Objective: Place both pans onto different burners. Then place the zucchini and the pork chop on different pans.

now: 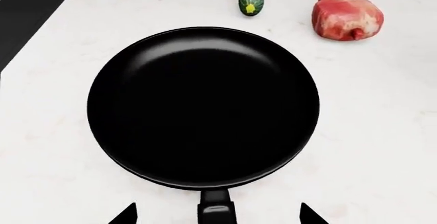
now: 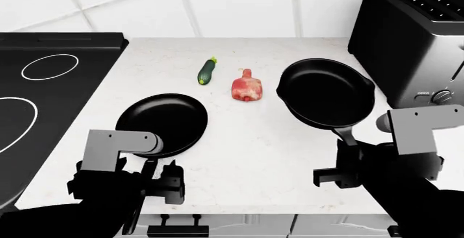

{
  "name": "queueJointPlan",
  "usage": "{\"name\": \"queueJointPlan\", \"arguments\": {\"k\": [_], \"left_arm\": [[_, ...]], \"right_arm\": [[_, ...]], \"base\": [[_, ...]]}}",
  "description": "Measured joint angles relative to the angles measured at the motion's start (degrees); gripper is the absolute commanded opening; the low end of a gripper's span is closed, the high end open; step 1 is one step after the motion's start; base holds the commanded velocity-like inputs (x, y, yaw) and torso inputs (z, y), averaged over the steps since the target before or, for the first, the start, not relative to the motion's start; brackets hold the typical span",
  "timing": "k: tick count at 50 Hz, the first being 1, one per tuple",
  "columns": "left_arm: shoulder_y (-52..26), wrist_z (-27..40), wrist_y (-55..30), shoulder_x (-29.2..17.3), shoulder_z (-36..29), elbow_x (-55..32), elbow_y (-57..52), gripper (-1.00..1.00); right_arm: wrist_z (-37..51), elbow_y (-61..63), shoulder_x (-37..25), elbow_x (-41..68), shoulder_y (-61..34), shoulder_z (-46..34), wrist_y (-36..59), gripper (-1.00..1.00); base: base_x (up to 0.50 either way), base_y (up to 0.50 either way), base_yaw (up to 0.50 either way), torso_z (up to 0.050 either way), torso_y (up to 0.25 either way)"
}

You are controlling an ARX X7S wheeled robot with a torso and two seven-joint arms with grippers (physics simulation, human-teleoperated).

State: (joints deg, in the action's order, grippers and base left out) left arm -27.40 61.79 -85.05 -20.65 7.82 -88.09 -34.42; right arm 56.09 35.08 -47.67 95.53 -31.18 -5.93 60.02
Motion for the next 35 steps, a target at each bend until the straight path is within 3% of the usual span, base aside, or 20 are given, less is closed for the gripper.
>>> {"name": "queueJointPlan", "arguments": {"k": [15,35], "left_arm": [[2.9,5.0,3.6,1.3,-1.3,-0.4,-0.1,1.00],[3.7,3.8,6.8,2.0,-5.6,8.7,0.6,1.00]], "right_arm": [[-2.0,-0.1,-0.5,-1.5,1.7,0.7,-0.9,-1.00],[-4.1,-0.3,-0.9,-3.5,4.5,1.6,-2.3,-1.00]], "base": [[0.00,0.00,0.00,0.001,0.001],[0.00,0.00,0.00,0.000,0.001]]}}
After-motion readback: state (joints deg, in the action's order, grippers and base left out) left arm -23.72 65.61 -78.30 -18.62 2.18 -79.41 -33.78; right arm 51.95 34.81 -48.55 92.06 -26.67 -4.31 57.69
